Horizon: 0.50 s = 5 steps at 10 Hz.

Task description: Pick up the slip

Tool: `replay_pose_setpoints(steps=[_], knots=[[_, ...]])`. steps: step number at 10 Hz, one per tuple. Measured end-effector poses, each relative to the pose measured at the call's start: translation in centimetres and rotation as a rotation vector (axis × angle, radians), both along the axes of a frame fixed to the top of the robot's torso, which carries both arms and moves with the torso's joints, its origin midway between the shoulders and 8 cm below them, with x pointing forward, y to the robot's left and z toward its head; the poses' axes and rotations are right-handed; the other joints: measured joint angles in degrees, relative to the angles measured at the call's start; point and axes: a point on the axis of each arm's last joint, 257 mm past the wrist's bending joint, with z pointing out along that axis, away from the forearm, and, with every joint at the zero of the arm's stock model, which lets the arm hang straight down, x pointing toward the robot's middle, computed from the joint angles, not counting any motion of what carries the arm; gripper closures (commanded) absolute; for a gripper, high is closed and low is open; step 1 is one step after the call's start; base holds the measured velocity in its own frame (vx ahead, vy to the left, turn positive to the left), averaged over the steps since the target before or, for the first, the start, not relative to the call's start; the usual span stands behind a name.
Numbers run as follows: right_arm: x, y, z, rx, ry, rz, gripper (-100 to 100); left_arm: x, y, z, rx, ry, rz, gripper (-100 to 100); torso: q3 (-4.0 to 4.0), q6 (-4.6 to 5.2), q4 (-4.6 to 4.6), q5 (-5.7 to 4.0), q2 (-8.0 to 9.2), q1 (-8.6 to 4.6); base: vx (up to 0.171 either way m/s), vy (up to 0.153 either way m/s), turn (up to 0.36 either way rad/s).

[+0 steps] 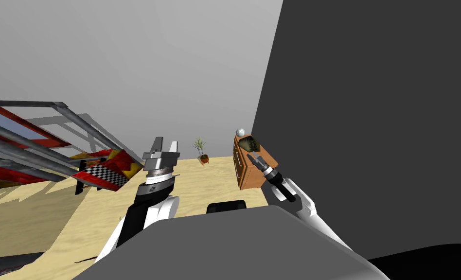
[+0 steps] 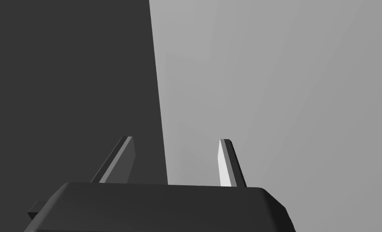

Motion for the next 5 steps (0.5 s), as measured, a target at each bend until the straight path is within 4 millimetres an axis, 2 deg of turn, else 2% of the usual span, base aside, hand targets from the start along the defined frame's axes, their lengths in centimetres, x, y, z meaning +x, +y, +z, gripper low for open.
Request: replay_pose_setpoints(steps=[2,5], knots=[[0.4,-0.3,-2.7,-0.093,0.036,0.01,-100,0.0,0.0,0.0,0.0,0.0,0.0,0,-0.02,0.0,-0.01,0.0,-0.04,0.03,-0.057,0.015,0.134],[0.3,-1.9,-7.4,-0.247,0.099,0.028,-100,0.0,0.0,0.0,0.0,0.0,0.0,0,-0.06,-0.03,-0.02,0.01,-0.1,0.03,-0.04,0.01,0.119]])
